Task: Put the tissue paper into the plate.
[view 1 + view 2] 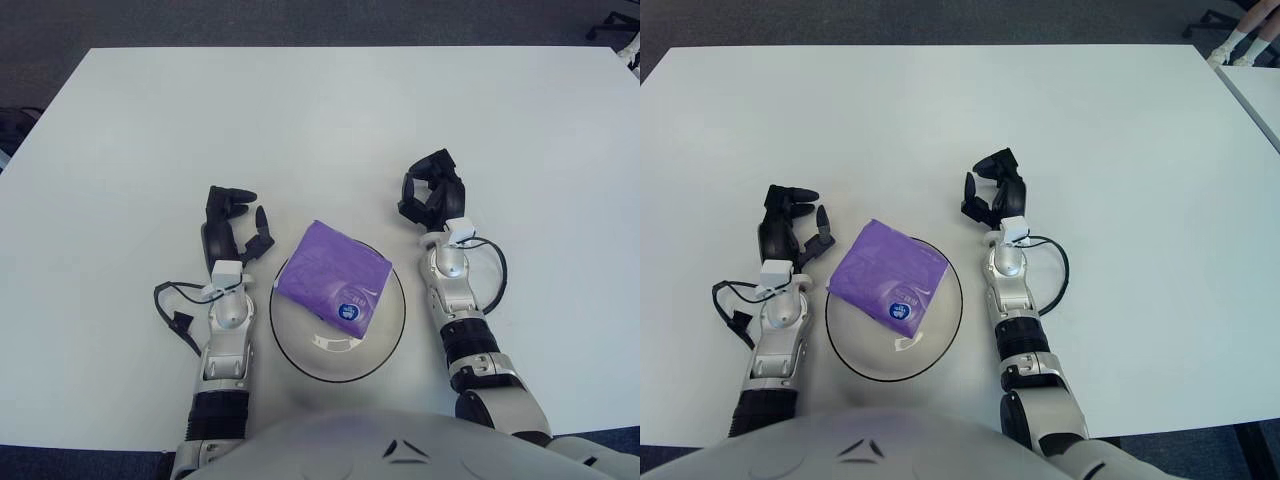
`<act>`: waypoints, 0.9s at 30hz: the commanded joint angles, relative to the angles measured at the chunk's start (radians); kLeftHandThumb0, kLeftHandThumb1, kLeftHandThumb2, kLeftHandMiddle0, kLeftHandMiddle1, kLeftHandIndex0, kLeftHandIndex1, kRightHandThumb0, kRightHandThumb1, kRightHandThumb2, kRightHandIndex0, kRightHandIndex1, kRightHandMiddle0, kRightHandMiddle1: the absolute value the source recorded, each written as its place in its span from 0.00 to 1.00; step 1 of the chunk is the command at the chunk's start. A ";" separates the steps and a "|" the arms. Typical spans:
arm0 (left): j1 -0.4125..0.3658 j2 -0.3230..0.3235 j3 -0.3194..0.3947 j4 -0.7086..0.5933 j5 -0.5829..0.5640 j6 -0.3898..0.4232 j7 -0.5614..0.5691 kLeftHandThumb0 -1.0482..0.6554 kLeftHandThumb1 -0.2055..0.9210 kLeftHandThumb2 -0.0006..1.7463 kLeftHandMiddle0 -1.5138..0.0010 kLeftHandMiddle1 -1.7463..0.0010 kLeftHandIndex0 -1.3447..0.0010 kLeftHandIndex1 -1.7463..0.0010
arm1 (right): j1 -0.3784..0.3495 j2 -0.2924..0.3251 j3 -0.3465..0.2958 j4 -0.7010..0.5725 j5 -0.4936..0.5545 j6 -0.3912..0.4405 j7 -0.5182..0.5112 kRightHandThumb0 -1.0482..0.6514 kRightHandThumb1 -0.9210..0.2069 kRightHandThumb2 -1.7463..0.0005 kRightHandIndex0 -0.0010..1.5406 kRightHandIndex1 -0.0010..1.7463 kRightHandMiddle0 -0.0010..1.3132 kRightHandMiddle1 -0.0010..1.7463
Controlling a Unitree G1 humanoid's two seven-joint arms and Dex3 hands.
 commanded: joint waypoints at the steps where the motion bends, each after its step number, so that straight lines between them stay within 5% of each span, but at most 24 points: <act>1: 0.039 0.005 -0.003 0.082 0.006 -0.025 0.017 0.37 0.67 0.59 0.51 0.00 0.68 0.00 | 0.208 0.014 0.012 0.112 -0.044 0.012 -0.024 0.38 0.32 0.41 0.47 1.00 0.33 1.00; 27: 0.101 0.051 -0.036 0.201 -0.012 -0.050 -0.051 0.37 0.65 0.61 0.43 0.00 0.67 0.00 | 0.250 0.017 0.050 0.077 -0.056 0.000 -0.035 0.37 0.35 0.40 0.45 1.00 0.34 1.00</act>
